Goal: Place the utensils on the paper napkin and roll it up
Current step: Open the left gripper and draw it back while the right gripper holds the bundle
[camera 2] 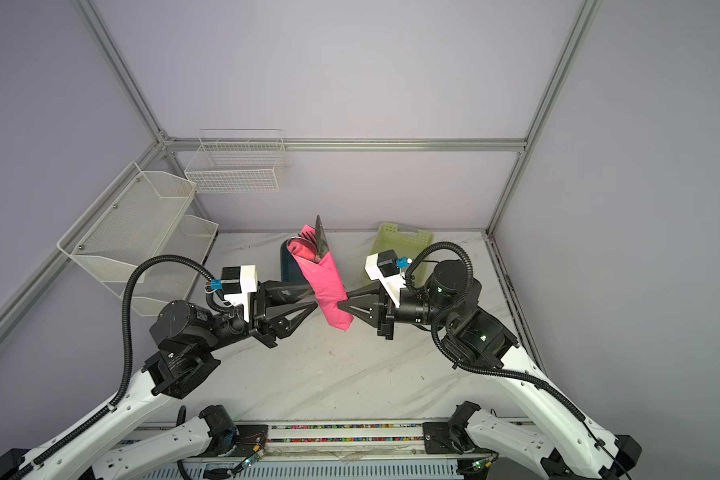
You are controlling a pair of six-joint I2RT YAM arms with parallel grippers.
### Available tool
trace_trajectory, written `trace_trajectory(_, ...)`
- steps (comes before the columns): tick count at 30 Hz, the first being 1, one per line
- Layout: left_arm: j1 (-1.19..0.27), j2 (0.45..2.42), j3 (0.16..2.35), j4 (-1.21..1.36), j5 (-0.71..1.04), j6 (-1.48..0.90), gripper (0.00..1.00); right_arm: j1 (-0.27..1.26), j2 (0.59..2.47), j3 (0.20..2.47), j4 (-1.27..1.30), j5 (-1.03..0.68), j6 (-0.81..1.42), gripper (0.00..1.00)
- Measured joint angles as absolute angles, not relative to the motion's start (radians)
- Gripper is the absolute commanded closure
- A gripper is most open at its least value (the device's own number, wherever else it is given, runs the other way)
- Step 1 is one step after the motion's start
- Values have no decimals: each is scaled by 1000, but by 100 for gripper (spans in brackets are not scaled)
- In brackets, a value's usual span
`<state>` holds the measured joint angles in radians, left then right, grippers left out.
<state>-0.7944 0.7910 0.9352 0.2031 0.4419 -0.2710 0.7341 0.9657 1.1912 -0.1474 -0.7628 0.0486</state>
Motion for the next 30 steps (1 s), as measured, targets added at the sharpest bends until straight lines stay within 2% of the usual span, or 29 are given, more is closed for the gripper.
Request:
trace_trajectory(5,-794,713,913,99,298,-265,60,660,1018,1191,-145,-748,62,100)
trace_trajectory(10,-794,651,897,-24,157,-269,56,519,1134,1185,-122,-756,105,100)
trace_trajectory(18,-794,593,884,-174,88,-274,55,345,1298,1099,-45,-756,213,100)
trace_trajectory(25,-790,616,888,-303,42,-265,53,244,1445,1089,61,-751,321,100)
trace_trajectory(30,-763,731,912,-453,9,-220,52,202,1585,1104,109,-753,399,100)
